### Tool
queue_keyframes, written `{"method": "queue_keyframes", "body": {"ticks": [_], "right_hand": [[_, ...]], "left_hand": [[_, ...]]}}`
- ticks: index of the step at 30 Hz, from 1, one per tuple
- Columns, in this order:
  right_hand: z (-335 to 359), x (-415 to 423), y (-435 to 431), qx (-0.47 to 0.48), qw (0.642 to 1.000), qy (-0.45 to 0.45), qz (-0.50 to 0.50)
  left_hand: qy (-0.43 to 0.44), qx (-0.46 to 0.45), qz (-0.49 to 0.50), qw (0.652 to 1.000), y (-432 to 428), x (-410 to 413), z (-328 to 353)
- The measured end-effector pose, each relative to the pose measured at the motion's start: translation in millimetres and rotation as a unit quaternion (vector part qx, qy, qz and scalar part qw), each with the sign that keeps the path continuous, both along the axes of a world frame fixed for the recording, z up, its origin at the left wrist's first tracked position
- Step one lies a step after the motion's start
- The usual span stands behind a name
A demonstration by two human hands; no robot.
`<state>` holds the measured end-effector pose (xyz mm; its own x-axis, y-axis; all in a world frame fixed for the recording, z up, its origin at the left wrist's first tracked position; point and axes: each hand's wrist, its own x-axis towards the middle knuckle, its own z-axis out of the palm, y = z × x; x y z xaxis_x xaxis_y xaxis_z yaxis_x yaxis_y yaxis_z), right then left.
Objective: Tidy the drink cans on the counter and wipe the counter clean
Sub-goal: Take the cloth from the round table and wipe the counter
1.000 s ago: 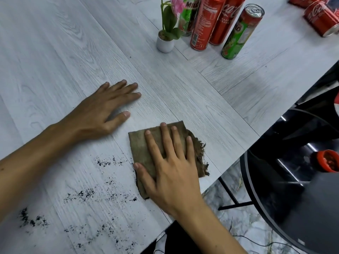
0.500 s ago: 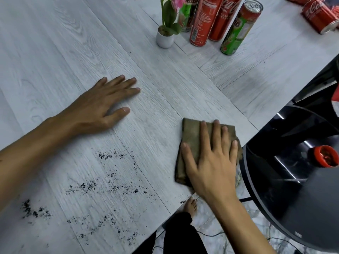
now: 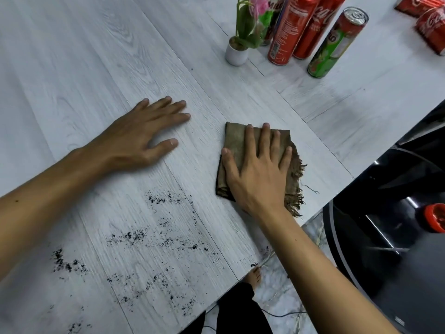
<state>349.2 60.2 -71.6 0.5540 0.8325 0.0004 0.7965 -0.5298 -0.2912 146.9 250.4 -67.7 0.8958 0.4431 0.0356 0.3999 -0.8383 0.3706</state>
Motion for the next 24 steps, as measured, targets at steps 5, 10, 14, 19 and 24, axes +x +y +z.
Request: {"method": "queue_keyframes", "body": {"ticks": [5,10,14,19,24], "right_hand": [[0.9,-22.7,18.8,0.000,0.999,-0.001,0.039],[2.6,-59.6,27.0,-0.001,0.995,0.002,0.097],[2.9,-90.1,17.6,0.001,0.991,-0.003,0.135],[4.0,-108.4,-12.6,-0.002,0.986,0.001,0.166],[4.0,-111.6,-55.9,-0.008,0.986,0.001,0.168]], "left_hand": [[-0.004,-0.014,0.009,1.000,-0.4,-6.2,2.6],[-0.013,-0.029,0.024,0.999,-0.3,-17.6,4.6],[-0.012,-0.031,0.031,0.999,-4.6,-26.3,6.0],[-0.014,-0.030,0.034,0.999,-9.1,-33.8,4.5],[-0.016,-0.022,0.033,0.999,-14.7,-36.9,1.6]]}}
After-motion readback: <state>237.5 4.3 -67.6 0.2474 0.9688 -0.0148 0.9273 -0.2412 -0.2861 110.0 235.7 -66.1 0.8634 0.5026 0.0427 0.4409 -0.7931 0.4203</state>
